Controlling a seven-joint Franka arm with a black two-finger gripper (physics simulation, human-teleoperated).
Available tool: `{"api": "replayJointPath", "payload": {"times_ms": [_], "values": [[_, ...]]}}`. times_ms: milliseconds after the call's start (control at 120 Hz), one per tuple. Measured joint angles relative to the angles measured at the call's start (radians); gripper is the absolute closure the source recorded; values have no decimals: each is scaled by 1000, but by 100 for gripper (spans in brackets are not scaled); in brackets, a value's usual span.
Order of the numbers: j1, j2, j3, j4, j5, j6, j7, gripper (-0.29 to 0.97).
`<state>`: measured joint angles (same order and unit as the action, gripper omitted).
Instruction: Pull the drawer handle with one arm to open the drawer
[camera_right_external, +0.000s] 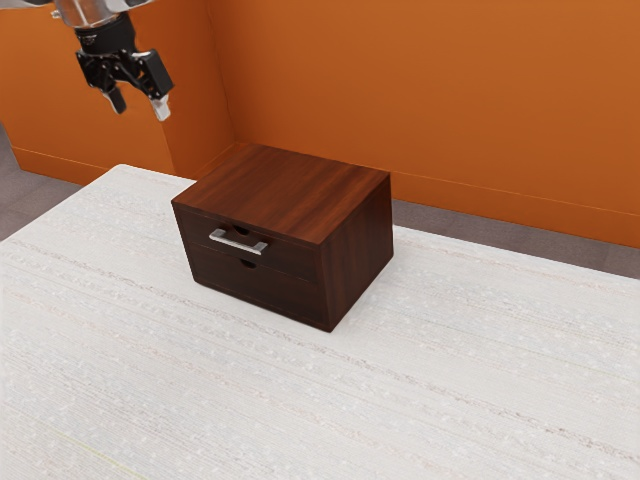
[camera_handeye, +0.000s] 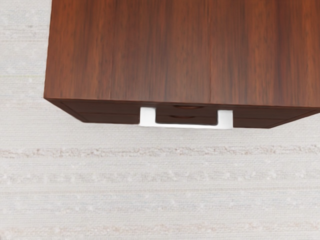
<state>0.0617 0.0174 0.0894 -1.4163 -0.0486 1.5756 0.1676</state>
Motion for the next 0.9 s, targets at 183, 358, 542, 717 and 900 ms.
{"api": "replayJointPath", "payload": {"times_ms": [183, 358, 542, 717, 900], "values": [[27, -14, -7, 87, 6, -13, 22, 0], [77, -69, -65, 237, 27, -55, 377, 0], [-61, -127, -65, 233, 8, -75, 790, 0], [-53, -85, -63, 174, -31, -81, 1079, 0], [-58, -149, -51, -182, -84, 49, 1303, 0]]}}
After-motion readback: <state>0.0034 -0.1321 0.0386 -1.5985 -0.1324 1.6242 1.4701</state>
